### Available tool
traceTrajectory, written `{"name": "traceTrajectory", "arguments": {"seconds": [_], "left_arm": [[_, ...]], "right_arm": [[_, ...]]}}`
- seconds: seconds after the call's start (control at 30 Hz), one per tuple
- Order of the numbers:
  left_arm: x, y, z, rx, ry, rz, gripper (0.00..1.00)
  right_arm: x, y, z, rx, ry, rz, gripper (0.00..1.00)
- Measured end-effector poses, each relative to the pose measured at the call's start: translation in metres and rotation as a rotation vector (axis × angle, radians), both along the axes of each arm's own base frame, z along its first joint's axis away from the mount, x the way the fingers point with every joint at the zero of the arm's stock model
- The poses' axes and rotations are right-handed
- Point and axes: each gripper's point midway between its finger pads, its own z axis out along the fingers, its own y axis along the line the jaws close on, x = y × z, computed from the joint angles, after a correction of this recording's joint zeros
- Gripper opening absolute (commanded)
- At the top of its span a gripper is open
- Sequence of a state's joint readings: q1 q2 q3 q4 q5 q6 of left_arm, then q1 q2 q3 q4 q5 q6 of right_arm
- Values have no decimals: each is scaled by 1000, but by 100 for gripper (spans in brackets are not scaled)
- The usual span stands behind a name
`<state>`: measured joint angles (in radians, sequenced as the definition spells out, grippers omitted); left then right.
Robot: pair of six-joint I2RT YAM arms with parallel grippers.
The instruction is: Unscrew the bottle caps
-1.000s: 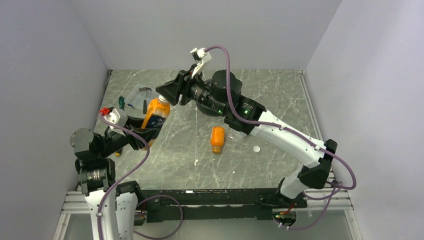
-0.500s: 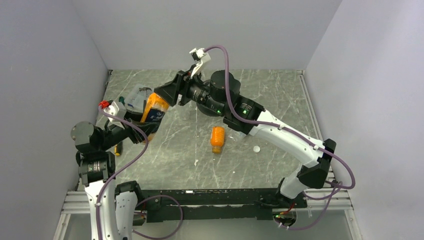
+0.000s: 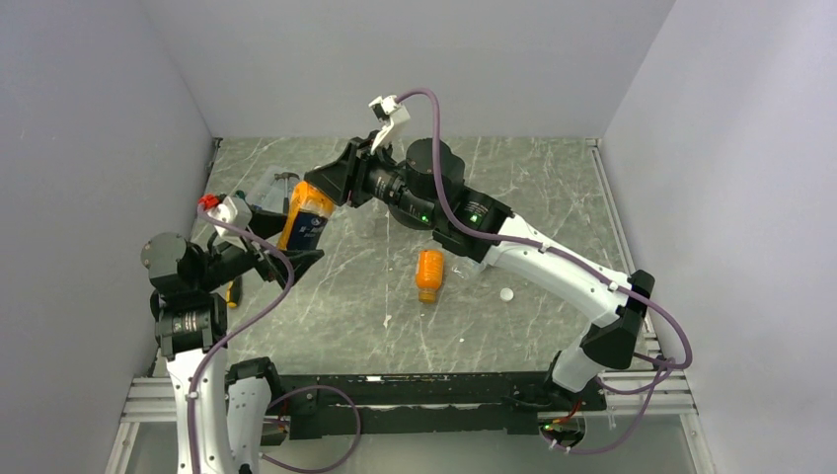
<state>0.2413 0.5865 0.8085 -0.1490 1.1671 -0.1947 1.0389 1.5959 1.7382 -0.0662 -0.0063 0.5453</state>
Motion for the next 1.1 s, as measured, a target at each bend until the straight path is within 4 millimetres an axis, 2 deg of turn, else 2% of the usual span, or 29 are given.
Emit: {"name": "traceTrajectory", "arguments": {"seconds": [0.23, 0.43, 0.57, 0.67, 0.73, 0.9, 0.93, 0.97, 1.0, 1.03, 1.1], "left_arm": [[6, -4, 1, -19, 76, -79, 99], [13, -8, 9, -30, 128, -151, 93], [6, -20, 9, -23, 146, -221, 77], [-4, -33, 7, 0, 157, -293, 55], [-8, -39, 2, 19, 158, -323, 45], [-10, -40, -9, 46, 175, -314, 39], [-10, -40, -10, 51, 175, -309, 37], [-10, -39, -11, 55, 173, -305, 35], [-11, -39, -11, 58, 170, -303, 34], [-11, -39, -12, 62, 166, -301, 33], [-12, -38, -12, 71, 158, -295, 30]], "right_arm": [[-3, 2, -1, -26, -45, 9, 2], [-18, 10, -10, -69, -94, 42, 1], [-22, 12, -12, -80, -108, 50, 0], [-22, 13, -12, -81, -111, 51, 0], [-23, 13, -12, -81, -111, 53, 0], [-23, 14, -21, -97, -108, 48, 2], [-23, 14, -22, -98, -107, 48, 6], [-23, 14, -22, -99, -107, 49, 16], [-24, 14, -23, -99, -107, 50, 36], [-25, 14, -23, -99, -107, 52, 50], [-27, 14, -23, -98, -104, 58, 65]]}}
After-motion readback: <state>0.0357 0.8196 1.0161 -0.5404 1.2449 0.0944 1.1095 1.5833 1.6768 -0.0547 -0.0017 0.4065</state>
